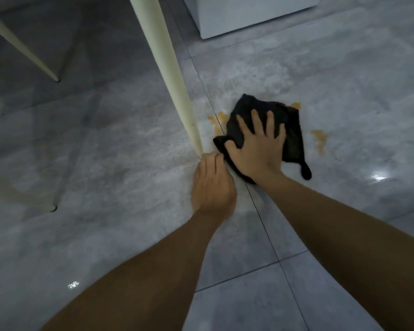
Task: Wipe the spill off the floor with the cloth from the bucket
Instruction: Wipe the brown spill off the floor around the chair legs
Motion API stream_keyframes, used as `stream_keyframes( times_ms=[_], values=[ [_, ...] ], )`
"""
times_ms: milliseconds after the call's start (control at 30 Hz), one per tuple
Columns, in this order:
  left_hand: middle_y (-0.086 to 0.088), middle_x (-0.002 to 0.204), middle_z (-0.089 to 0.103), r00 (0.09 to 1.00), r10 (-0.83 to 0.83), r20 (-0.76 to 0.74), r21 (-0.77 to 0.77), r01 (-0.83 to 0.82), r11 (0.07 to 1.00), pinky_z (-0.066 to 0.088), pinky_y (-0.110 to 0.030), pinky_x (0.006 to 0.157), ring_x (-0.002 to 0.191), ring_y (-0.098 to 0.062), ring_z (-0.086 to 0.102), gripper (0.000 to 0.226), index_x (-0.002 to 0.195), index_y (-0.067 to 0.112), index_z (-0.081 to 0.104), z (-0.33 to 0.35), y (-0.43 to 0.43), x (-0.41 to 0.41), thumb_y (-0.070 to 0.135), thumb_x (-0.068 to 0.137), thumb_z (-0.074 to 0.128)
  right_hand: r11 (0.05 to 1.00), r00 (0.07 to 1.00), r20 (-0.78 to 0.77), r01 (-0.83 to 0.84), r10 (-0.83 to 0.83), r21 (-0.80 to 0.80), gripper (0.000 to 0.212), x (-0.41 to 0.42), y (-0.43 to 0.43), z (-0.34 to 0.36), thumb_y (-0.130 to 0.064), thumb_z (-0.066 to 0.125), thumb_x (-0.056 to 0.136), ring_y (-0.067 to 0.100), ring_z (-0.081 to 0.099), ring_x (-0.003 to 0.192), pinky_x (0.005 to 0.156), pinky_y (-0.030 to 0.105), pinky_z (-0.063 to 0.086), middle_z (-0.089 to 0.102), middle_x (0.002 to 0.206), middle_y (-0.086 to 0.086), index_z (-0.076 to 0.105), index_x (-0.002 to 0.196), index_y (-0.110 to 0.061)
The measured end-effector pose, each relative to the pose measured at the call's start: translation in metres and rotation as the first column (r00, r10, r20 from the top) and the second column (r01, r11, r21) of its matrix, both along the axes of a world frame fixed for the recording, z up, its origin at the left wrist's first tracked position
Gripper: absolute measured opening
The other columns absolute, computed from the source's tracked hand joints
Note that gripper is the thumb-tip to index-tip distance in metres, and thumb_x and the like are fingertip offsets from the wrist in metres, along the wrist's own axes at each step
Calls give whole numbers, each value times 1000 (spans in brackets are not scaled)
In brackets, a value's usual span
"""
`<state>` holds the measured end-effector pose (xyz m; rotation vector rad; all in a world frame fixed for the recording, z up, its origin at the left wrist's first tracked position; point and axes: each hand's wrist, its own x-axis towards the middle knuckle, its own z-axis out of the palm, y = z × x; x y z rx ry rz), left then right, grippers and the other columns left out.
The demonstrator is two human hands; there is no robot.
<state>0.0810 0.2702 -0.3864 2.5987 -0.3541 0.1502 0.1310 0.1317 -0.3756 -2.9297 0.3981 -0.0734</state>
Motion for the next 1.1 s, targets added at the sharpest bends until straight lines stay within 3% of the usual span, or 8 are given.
stream_keyframes(
  times_ms=[133, 367, 500, 633, 733, 833, 933, 1100],
  values=[
    [-12, 104, 53, 999, -2, 47, 4, 2, 1000, 46, -39, 90, 92, -28, 51, 14, 103, 6, 54, -1, 2, -5, 7, 99, 42, 966, 964, 57, -258, 258, -17, 70, -37, -27, -4, -68, 36, 89, 32, 20, 155, 124, 57, 15, 35, 165, 2, 43, 152, -37],
    [-17, 114, 54, 1000, -21, 19, 126, 19, 992, 41, -44, 103, 106, -35, 50, 22, 104, 4, 55, 5, -2, 1, 16, 95, 39, 992, 989, -79, 124, -123, 14, 94, 61, -25, 11, -85, 27, 82, 41, 1, 156, 122, 66, 2, 13, 172, 7, 21, 161, -34],
    [-14, 114, 55, 999, -34, 17, 106, 31, 994, 42, -45, 106, 111, -34, 52, 26, 108, 7, 55, 5, -1, 2, 19, 96, 35, 995, 999, -14, -42, 43, 86, 75, 77, 34, 7, -73, 40, 90, 35, 10, 157, 122, 63, 4, 26, 169, 0, 36, 155, -37],
    [-16, 113, 58, 998, -40, 41, 95, 36, 995, 43, -45, 106, 113, -36, 55, 25, 106, 7, 57, 5, 0, 1, 17, 96, 36, 898, 930, 365, -126, -41, 422, 40, 49, 40, 15, -44, 56, 100, 28, 45, 142, 123, 49, 23, 63, 142, 6, 68, 130, -21],
    [-17, 113, 59, 999, -38, 26, 101, 35, 994, 44, -45, 105, 113, -36, 55, 26, 106, 7, 57, 5, 0, 2, 17, 96, 36, 726, 928, 248, 34, -278, 687, 45, 54, 44, 31, -45, 49, 105, 28, 42, 142, 123, 43, 21, 57, 148, 11, 65, 135, -16],
    [-15, 115, 57, 1000, -24, 15, 79, 22, 997, 43, -45, 104, 111, -34, 54, 27, 109, 7, 57, 5, -1, 2, 18, 97, 36, 952, 988, 136, -115, 78, 284, 60, 78, 58, 21, -68, 31, 97, 30, 20, 155, 123, 56, 8, 36, 164, 2, 50, 147, -39],
    [-13, 110, 56, 999, -39, 10, 67, 38, 997, 43, -42, 101, 102, -30, 52, 26, 109, 7, 56, 6, 0, 3, 18, 96, 36, 918, 916, -74, -389, 394, 76, 70, 90, 55, 4, -77, 39, 91, 32, -2, 158, 123, 61, -3, 12, 172, -3, 30, 155, -49],
    [-13, 102, 52, 998, -61, 23, 53, 60, 997, 44, -43, 98, 98, -32, 51, 13, 99, 9, 52, 7, 4, 2, 13, 95, 40, 969, 969, 60, -244, 241, 47, 70, 43, 4, 0, -73, 37, 88, 33, 8, 157, 124, 60, 2, 26, 168, 3, 44, 150, -41]
  ],
)
